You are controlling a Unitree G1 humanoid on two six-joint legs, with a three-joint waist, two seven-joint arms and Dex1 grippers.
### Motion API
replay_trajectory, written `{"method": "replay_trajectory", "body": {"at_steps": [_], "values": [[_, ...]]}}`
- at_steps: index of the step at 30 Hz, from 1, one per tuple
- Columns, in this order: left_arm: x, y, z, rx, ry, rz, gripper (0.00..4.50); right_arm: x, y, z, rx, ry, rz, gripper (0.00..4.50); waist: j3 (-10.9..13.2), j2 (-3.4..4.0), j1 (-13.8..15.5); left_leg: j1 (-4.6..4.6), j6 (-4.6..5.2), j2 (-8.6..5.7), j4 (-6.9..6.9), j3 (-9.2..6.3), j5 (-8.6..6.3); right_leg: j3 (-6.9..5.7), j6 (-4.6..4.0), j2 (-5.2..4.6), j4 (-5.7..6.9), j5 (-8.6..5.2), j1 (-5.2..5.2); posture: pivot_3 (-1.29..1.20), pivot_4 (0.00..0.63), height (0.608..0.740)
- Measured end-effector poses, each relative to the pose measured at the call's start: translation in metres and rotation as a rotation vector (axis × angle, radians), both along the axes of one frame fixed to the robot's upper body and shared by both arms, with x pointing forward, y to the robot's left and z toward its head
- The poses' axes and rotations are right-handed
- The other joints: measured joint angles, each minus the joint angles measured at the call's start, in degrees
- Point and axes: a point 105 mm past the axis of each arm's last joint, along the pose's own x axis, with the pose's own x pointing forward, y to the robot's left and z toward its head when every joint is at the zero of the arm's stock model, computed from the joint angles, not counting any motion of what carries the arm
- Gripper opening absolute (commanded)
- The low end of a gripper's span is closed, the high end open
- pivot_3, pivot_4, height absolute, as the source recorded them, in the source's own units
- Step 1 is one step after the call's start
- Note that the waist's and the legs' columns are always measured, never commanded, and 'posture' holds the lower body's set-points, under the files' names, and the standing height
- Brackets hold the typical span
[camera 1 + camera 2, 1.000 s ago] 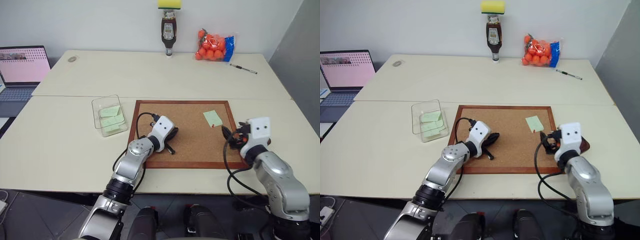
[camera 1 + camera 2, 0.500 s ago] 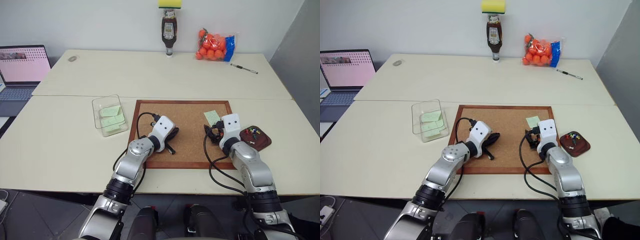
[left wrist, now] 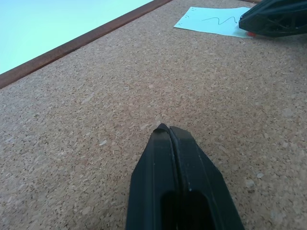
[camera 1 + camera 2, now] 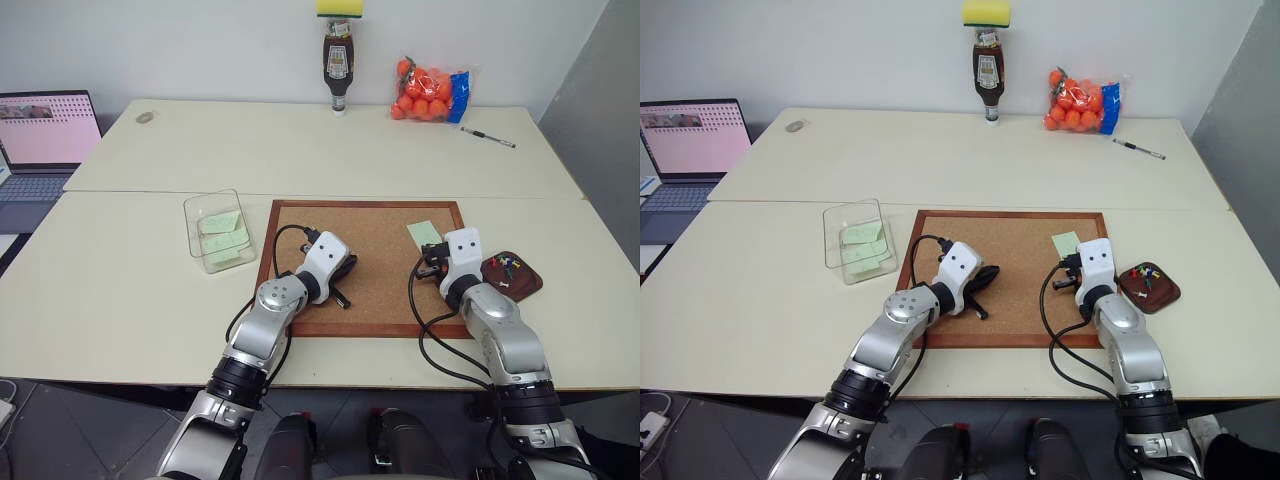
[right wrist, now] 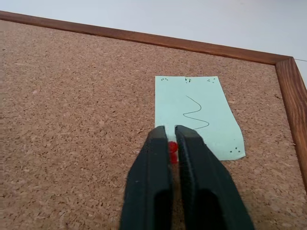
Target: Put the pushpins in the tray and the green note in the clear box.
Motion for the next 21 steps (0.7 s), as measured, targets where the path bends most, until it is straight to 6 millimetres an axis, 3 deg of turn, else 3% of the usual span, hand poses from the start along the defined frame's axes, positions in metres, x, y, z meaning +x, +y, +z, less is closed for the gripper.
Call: {"method": "replay_trajectory", "body": {"at_steps": [10,16,21], "values": [[0.0,-0.001,0.001,-0.026,0.017,0.009,0.0,-0.001,0.004,0.006,0.01,-0.017,0.004,0.01,0.0,0.0,-0.07,-0.01,0.0,0.0,0.0,0.0,0.0,0.0,0.0,0.0,0.03,0.0,-0.03,0.0,0.15,0.74],[0.001,-0.001,0.0,-0.037,0.032,0.017,0.0,-0.005,0.019,0.062,0.027,-0.199,0.06,0.01,0.0,0.0,-0.03,0.0,0.0,0.0,0.01,-0.04,0.0,-0.03,0.01,0.01,0.01,0.0,0.01,0.0,0.15,0.74],[0.0,-0.002,0.0,-0.045,0.037,0.017,0.0,-0.007,0.021,0.066,0.034,-0.197,0.069,0.01,0.0,0.0,0.02,0.0,0.0,-0.01,0.0,-0.01,0.0,0.0,0.0,0.0,0.0,0.0,0.0,0.0,0.15,0.74]]}}
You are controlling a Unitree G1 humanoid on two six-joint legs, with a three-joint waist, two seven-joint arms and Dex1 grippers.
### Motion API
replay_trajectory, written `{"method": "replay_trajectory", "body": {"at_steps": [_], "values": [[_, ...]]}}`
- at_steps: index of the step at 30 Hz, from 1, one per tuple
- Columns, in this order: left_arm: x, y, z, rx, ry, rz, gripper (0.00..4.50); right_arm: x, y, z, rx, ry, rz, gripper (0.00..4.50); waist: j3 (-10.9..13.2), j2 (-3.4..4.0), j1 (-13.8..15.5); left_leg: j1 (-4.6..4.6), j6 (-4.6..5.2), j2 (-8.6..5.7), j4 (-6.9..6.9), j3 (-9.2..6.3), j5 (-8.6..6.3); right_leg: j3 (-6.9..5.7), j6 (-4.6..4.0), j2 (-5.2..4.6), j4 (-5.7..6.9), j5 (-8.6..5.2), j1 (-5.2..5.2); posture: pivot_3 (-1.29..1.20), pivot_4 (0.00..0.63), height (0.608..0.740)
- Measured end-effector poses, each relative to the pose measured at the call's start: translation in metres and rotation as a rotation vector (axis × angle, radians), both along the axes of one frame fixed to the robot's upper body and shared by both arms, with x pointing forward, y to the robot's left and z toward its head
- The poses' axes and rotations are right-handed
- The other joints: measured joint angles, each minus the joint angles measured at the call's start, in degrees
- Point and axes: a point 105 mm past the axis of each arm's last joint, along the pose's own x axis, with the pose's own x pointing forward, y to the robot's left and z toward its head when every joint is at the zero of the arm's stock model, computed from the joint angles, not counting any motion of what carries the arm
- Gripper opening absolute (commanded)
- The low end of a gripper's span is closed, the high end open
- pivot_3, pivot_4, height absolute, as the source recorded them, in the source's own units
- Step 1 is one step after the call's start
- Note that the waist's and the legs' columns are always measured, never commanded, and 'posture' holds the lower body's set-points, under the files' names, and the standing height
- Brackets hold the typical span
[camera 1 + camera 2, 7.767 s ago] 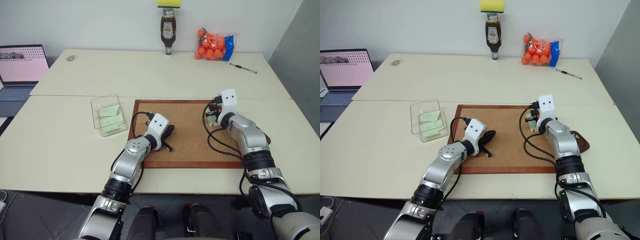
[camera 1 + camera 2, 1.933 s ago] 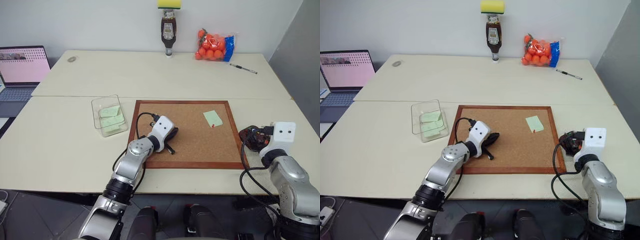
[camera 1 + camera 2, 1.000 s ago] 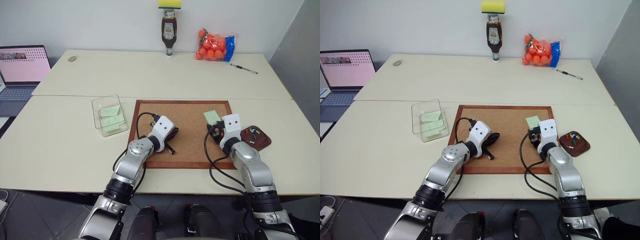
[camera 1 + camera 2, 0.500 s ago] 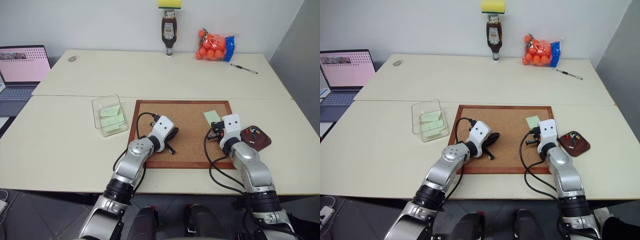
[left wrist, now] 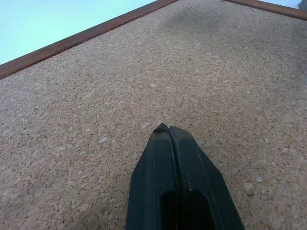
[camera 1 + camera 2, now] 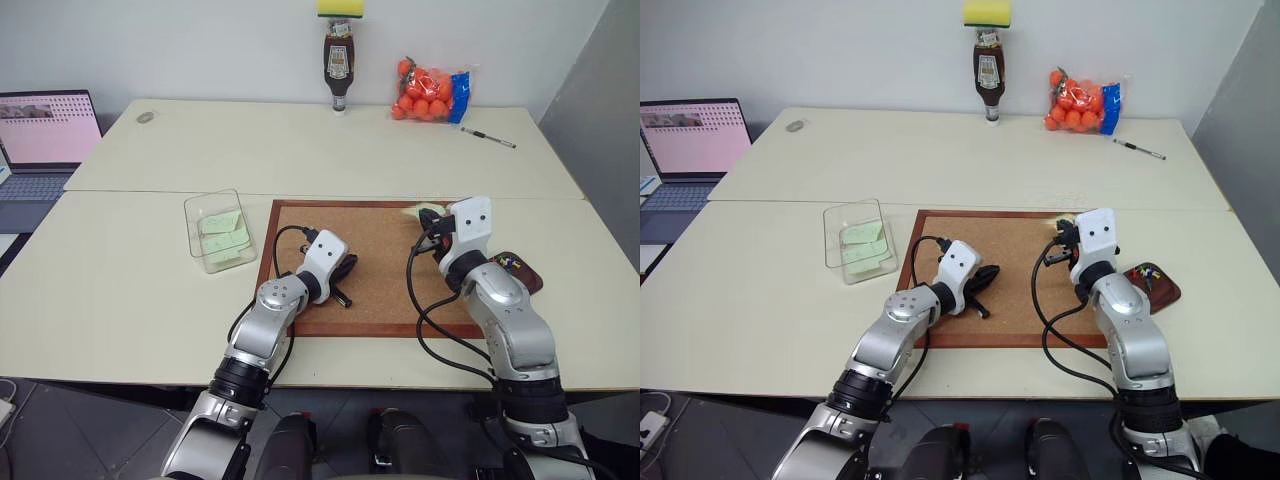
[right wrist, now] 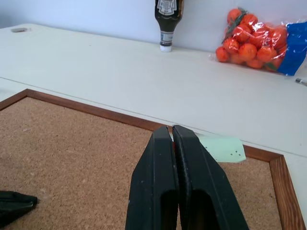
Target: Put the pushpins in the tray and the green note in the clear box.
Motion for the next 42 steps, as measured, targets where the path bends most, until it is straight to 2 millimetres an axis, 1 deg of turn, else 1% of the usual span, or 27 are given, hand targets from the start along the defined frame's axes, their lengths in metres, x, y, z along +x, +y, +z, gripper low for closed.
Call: {"method": "replay_trajectory", "body": {"at_steps": [2,4,5,7,10,12,13,16,19,22,23,28,30,35,40,41,42], "values": [[0.0,-0.001,0.001,-0.011,0.007,0.001,0.0,0.0,0.0,0.0,-0.002,0.006,0.001,0.01,0.0,0.0,-0.01,0.0,0.0,0.0,0.0,-0.01,0.0,-0.01,0.0,0.0,0.01,0.0,0.0,0.0,0.15,0.74],[0.001,-0.001,0.002,-0.048,0.036,0.014,0.36,-0.001,0.001,0.002,-0.006,0.0,0.005,0.0,0.0,0.0,-0.02,0.0,0.0,0.01,0.0,-0.03,0.0,-0.02,0.0,0.0,0.01,0.0,-0.01,0.0,0.15,0.74],[0.001,-0.001,0.003,-0.067,0.05,0.021,0.44,-0.002,0.001,0.004,-0.008,-0.006,0.008,0.0,0.0,0.0,-0.02,0.0,0.0,0.01,0.0,-0.03,0.0,-0.03,0.0,0.0,0.01,0.0,-0.01,0.0,0.15,0.74],[0.0,-0.004,0.007,-0.155,0.112,0.023,0.87,-0.004,0.003,0.006,-0.011,-0.012,0.017,0.0,0.02,-0.03,-0.03,-0.04,0.0,0.01,0.0,-0.04,0.0,-0.04,0.0,0.01,0.0,0.0,-0.03,0.0,0.15,0.74],[-0.001,-0.007,0.017,-0.181,0.115,-0.015,1.46,-0.004,0.005,0.006,-0.013,-0.007,0.029,0.0,0.03,-0.05,-0.15,-0.05,0.0,0.02,-0.02,-0.01,0.0,-0.01,0.0,0.04,-0.01,0.0,-0.05,0.0,0.15,0.74],[-0.002,-0.006,0.024,-0.151,0.071,-0.06,1.75,-0.005,0.005,0.006,-0.014,-0.006,0.032,0.0,0.04,-0.05,-0.16,-0.04,0.0,0.03,-0.03,0.0,0.0,0.01,0.0,0.06,-0.01,0.0,-0.07,0.0,0.15,0.74],[-0.002,-0.006,0.026,-0.133,0.047,-0.078,1.98,-0.005,0.005,0.007,-0.014,-0.006,0.032,0.0,0.04,-0.05,-0.21,-0.03,0.0,0.06,-0.03,0.01,0.0,0.02,0.0,0.08,0.0,0.0,-0.07,0.0,0.15,0.74],[-0.003,-0.005,0.031,-0.089,-0.022,-0.119,2.44,-0.006,0.006,0.009,-0.014,-0.007,0.035,0.0,0.04,-0.05,-0.2,-0.04,0.0,0.08,-0.03,0.0,0.0,0.0,-0.01,0.09,0.0,0.0,-0.08,0.0,0.15,0.74],[-0.003,-0.008,0.036,-0.003,-0.149,-0.194,3.05,-0.009,0.009,0.01,-0.013,0.003,0.05,0.0,0.04,-0.05,-0.14,-0.04,0.0,0.08,-0.02,0.01,0.0,0.02,-0.01,0.09,0.0,0.0,-0.08,0.0,0.15,0.74],[-0.002,-0.012,0.042,0.024,-0.23,-0.233,3.6,-0.011,0.014,0.009,-0.018,0.023,0.075,0.0,0.04,-0.05,-0.12,-0.04,0.0,0.07,-0.02,0.02,0.0,0.02,-0.01,0.09,0.0,0.0,-0.08,0.0,0.15,0.74],[0.001,-0.015,0.045,0.041,-0.282,-0.254,3.78,-0.013,0.017,0.008,-0.017,0.041,0.091,0.0,0.04,-0.05,-0.11,-0.04,0.0,0.07,-0.02,0.03,0.0,0.03,-0.01,0.08,-0.01,0.0,-0.08,0.0,0.15,0.74],[0.015,-0.018,0.051,0.08,-0.355,-0.27,3.78,-0.018,0.02,0.009,-0.012,0.076,0.12,0.0,0.04,-0.06,-0.11,-0.06,0.0,0.07,-0.03,0.05,0.0,0.02,0.0,0.08,-0.01,0.0,-0.09,0.0,0.15,0.74],[0.018,-0.02,0.05,0.088,-0.361,-0.276,3.78,-0.02,0.023,0.011,-0.005,0.085,0.138,0.0,0.05,-0.07,-0.12,-0.07,0.0,0.08,-0.03,0.04,0.0,0.0,0.0,0.09,-0.01,0.0,-0.09,0.0,0.15,0.74],[0.022,-0.031,0.044,0.111,-0.374,-0.307,3.78,-0.024,0.032,0.017,0.018,0.097,0.182,0.0,0.05,-0.08,-0.14,-0.08,0.0,0.08,-0.02,0.04,0.0,-0.02,0.0,0.09,-0.01,0.0,-0.1,0.0,0.15,0.74],[0.026,-0.041,0.044,0.119,-0.398,-0.315,3.78,-0.028,0.038,0.018,0.036,0.113,0.208,0.0,0.06,-0.1,-0.14,-0.08,0.0,0.07,-0.02,0.05,0.0,-0.03,0.0,0.09,-0.01,0.0,-0.1,0.0,0.15,0.74],[0.029,-0.042,0.044,0.121,-0.403,-0.309,3.42,-0.028,0.038,0.017,0.036,0.118,0.209,0.0,0.07,-0.1,-0.15,-0.08,0.0,0.07,-0.02,0.06,0.0,-0.03,0.0,0.09,-0.01,0.0,-0.1,0.0,0.15,0.74],[0.03,-0.043,0.045,0.122,-0.409,-0.304,3.29,-0.028,0.039,0.017,0.038,0.12,0.211,0.0,0.07,-0.1,-0.15,-0.08,0.0,0.07,-0.02,0.05,0.0,-0.04,0.0,0.09,-0.01,0.0,-0.1,0.0,0.15,0.74]]}}
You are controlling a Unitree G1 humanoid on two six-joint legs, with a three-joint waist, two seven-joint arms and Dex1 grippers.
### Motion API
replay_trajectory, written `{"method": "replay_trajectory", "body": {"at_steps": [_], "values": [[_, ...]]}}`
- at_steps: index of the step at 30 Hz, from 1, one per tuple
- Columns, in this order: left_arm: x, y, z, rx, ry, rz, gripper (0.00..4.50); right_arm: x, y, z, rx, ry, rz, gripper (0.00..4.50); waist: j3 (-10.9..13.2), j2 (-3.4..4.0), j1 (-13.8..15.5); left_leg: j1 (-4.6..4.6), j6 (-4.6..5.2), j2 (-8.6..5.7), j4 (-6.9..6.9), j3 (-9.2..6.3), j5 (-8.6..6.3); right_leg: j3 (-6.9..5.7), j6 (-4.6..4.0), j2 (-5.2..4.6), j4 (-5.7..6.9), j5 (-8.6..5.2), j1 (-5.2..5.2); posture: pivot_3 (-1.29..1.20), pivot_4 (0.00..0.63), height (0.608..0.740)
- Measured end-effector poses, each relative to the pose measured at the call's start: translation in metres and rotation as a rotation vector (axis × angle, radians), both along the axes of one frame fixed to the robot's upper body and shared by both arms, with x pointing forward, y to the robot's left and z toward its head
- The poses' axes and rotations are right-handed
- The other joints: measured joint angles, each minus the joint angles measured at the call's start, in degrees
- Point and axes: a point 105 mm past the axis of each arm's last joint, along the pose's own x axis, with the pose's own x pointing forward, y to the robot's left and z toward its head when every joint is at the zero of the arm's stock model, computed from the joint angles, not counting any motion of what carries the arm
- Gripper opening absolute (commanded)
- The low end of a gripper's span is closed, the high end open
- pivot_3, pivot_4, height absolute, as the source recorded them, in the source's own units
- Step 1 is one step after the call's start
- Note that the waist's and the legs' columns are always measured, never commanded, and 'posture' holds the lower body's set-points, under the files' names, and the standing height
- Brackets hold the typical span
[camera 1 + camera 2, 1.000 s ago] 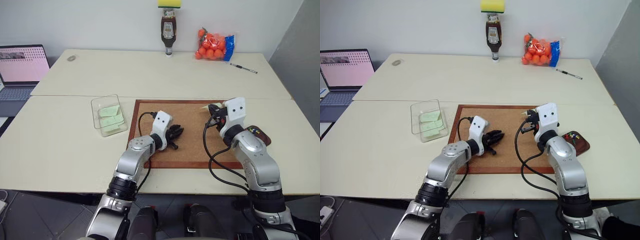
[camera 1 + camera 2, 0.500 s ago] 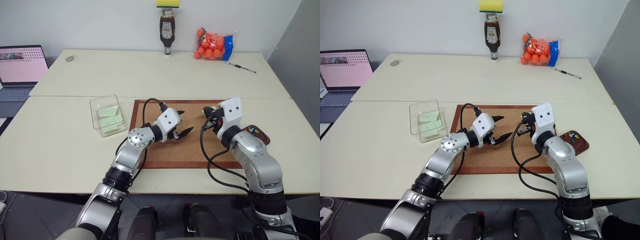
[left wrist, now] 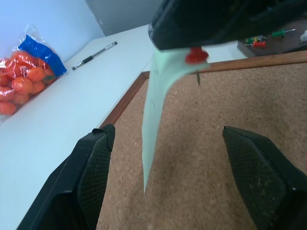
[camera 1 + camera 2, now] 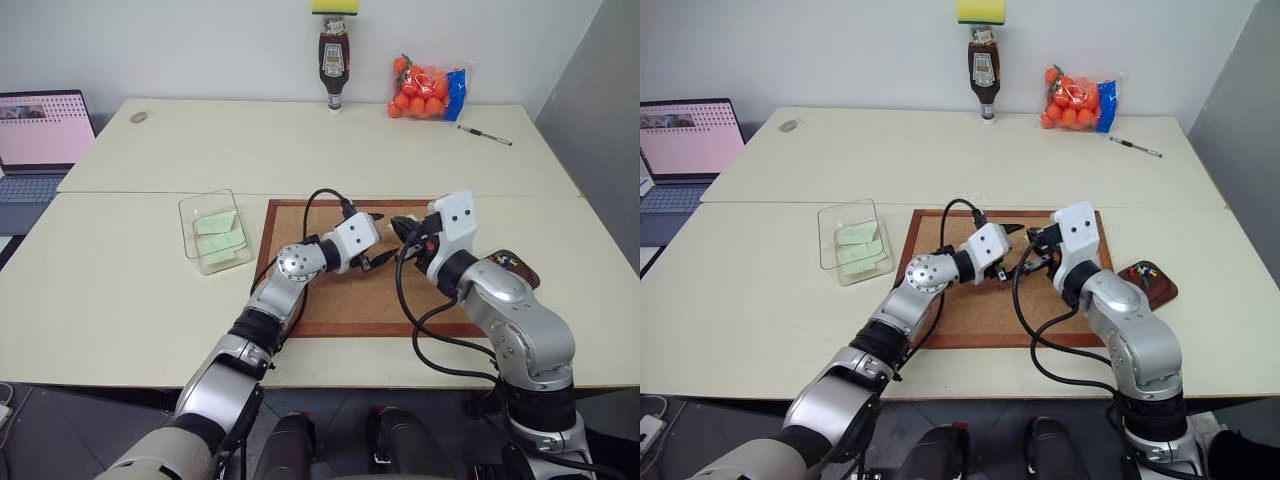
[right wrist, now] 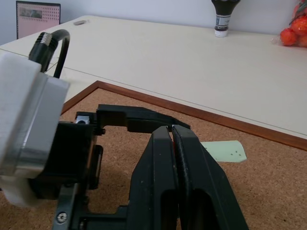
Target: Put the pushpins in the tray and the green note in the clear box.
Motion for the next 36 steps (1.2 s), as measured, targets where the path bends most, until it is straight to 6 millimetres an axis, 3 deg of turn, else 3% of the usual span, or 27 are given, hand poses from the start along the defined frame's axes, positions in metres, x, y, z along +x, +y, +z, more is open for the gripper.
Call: {"method": "replay_trajectory", "body": {"at_steps": [18,29,36], "values": [[0.008,0.002,-0.005,0.002,0.001,0.039,0.05,-0.002,0.006,0.001,0.046,0.019,0.004,0.0,0.0,0.0,-0.02,0.0,0.0,0.01,0.0,0.01,0.0,-0.02,0.0,0.0,0.0,0.0,0.0,0.0,0.15,0.74],[0.006,0.001,-0.007,0.017,0.0,0.026,0.05,0.001,0.002,0.005,0.075,0.011,-0.034,0.0,0.0,-0.01,-0.03,0.01,0.0,0.01,0.0,0.02,0.0,-0.01,0.0,0.01,0.01,0.0,-0.01,0.0,0.15,0.74],[-0.001,-0.002,-0.019,0.07,-0.011,-0.006,0.05,0.001,-0.015,0.024,0.174,-0.038,-0.128,0.0,0.0,0.0,-0.02,0.0,0.0,0.02,-0.01,0.01,0.0,0.0,0.01,0.0,0.0,0.0,0.0,0.0,0.15,0.74]]}}
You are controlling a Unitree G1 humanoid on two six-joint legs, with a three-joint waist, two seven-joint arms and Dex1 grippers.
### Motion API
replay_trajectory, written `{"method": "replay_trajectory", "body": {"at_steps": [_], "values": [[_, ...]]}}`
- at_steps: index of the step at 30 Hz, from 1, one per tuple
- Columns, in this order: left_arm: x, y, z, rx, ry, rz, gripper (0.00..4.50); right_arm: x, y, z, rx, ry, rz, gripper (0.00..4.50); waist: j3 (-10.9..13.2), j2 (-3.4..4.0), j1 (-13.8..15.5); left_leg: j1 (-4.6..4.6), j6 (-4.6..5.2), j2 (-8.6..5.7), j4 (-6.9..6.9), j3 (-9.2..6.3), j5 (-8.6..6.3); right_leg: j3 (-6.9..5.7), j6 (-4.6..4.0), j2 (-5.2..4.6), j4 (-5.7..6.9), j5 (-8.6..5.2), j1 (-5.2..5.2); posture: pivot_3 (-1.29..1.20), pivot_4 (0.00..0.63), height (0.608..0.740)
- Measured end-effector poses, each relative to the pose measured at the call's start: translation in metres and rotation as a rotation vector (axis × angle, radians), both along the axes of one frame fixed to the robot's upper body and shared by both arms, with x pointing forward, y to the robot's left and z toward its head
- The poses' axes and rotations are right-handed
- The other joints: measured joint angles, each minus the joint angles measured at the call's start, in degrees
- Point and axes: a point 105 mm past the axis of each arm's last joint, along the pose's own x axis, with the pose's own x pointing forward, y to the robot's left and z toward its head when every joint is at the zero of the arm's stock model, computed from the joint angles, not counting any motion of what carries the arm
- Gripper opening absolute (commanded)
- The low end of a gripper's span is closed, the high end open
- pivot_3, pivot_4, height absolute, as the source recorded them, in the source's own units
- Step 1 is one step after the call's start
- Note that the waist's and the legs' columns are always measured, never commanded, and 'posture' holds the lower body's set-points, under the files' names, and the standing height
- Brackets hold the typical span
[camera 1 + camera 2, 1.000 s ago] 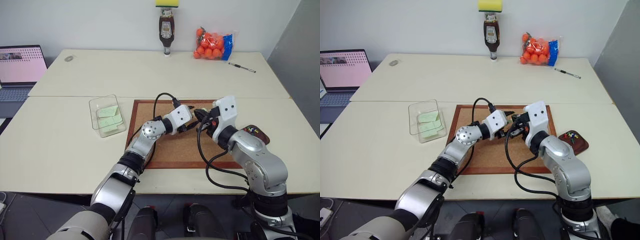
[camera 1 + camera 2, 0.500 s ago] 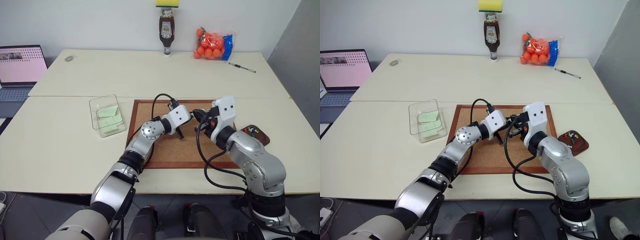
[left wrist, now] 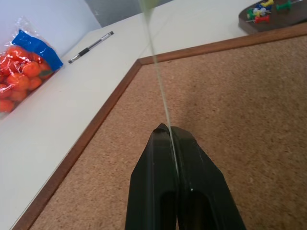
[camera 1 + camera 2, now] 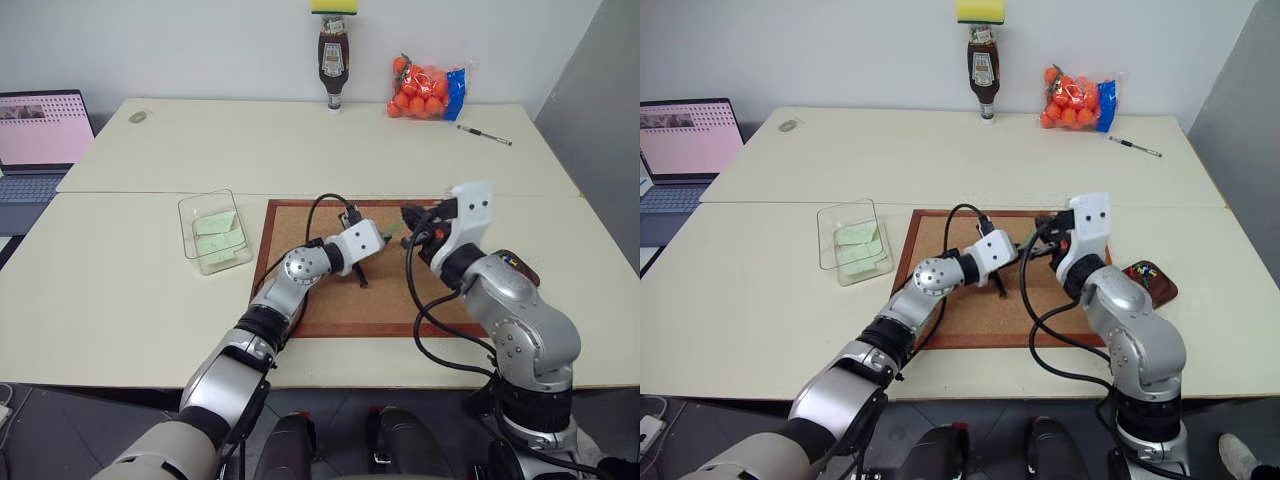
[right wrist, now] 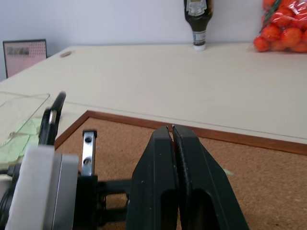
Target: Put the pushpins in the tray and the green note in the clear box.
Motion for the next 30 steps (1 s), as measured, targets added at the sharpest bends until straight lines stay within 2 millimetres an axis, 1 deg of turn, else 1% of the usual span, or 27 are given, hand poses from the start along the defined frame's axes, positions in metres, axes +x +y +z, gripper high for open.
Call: {"method": "replay_trajectory", "body": {"at_steps": [2,5,11,13,16,17,18,20,22,26,27,28,30], "values": [[-0.002,-0.001,-0.002,0.011,-0.002,-0.011,0.05,-0.001,-0.009,0.006,0.031,-0.016,-0.037,0.0,0.0,0.0,0.01,0.0,0.0,0.0,0.01,0.0,0.0,0.0,0.0,0.0,0.01,0.0,0.0,0.0,0.15,0.74],[-0.003,-0.002,-0.002,0.017,-0.01,-0.019,0.05,-0.003,-0.02,0.01,0.047,-0.025,-0.089,0.0,0.0,0.0,0.01,0.01,0.0,0.0,0.01,-0.01,0.0,0.01,0.0,0.0,0.02,0.0,0.0,0.0,0.15,0.74],[-0.003,-0.001,-0.001,0.01,-0.009,-0.018,0.05,-0.015,-0.052,0.01,0.046,-0.018,-0.187,0.0,0.0,0.0,0.0,-0.01,0.0,0.0,0.0,0.02,0.0,0.03,0.0,-0.01,-0.01,0.0,0.0,0.0,0.15,0.74],[-0.003,-0.004,0.001,-0.023,0.004,-0.017,0.05,-0.017,-0.057,0.008,0.04,-0.006,-0.2,0.0,0.0,0.0,-0.06,0.01,0.0,0.0,0.0,0.05,0.0,0.03,0.0,-0.01,0.01,0.0,0.0,0.0,0.15,0.74],[-0.007,-0.01,0.012,-0.147,0.061,-0.031,0.05,-0.019,-0.055,0.007,0.031,0.0,-0.183,0.0,0.0,0.0,-0.05,0.01,0.0,0.02,0.01,-0.01,0.0,0.02,0.0,0.0,0.02,0.0,0.01,0.0,0.15,0.74],[-0.009,-0.012,0.015,-0.171,0.076,-0.041,0.41,-0.019,-0.054,0.007,0.03,0.001,-0.178,0.0,0.0,0.0,-0.05,0.01,0.0,0.02,0.01,-0.01,0.0,0.01,0.0,0.0,0.02,0.0,0.01,0.0,0.15,0.74],[-0.01,-0.013,0.022,-0.216,0.101,-0.052,0.41,-0.019,-0.051,0.006,0.026,0.006,-0.169,0.0,0.0,0.0,-0.05,0.01,0.0,0.02,0.01,-0.01,0.0,0.02,0.0,0.0,0.02,0.0,0.01,0.0,0.15,0.74],[-0.012,-0.014,0.031,-0.262,0.135,-0.07,0.94,-0.018,-0.046,0.007,0.02,0.006,-0.152,0.0,0.0,0.0,-0.26,0.02,0.0,0.02,0.01,0.03,0.0,0.03,0.0,0.04,0.02,0.0,0.0,0.0,0.15,0.74],[-0.012,-0.01,0.036,-0.278,0.162,-0.08,1.32,-0.017,-0.044,0.008,0.015,0.004,-0.144,0.0,0.0,0.0,-0.3,0.02,0.0,0.02,0.01,-0.01,0.0,0.04,0.0,0.05,0.02,0.0,0.0,0.0,0.15,0.74],[-0.012,-0.001,0.039,-0.313,0.254,-0.084,2.15,-0.013,-0.04,0.007,0.003,0.008,-0.118,0.0,0.0,0.0,-0.31,0.02,0.0,0.02,0.01,-0.01,0.0,0.02,0.0,0.07,0.01,0.0,0.0,0.0,0.15,0.74],[-0.013,-0.001,0.04,-0.318,0.272,-0.093,2.26,-0.012,-0.039,0.007,0.0,0.009,-0.111,0.0,0.0,0.0,-0.3,0.02,0.0,0.02,0.02,0.0,0.0,0.03,0.0,0.07,0.02,0.0,0.0,0.0,0.15,0.74],[-0.015,0.001,0.04,-0.318,0.289,-0.101,2.54,-0.01,-0.036,0.008,-0.004,0.007,-0.1,0.0,0.0,0.0,-0.31,0.02,0.0,0.02,0.01,0.01,0.0,0.03,0.0,0.07,0.01,0.0,0.0,0.0,0.15,0.74],[-0.016,0.002,0.04,-0.31,0.311,-0.115,2.96,-0.009,-0.033,0.011,-0.008,-0.004,-0.084,0.0,0.0,0.0,-0.26,0.01,0.0,0.01,0.01,-0.01,0.0,0.03,0.0,0.07,0.0,0.0,0.01,0.0,0.15,0.74]]}}
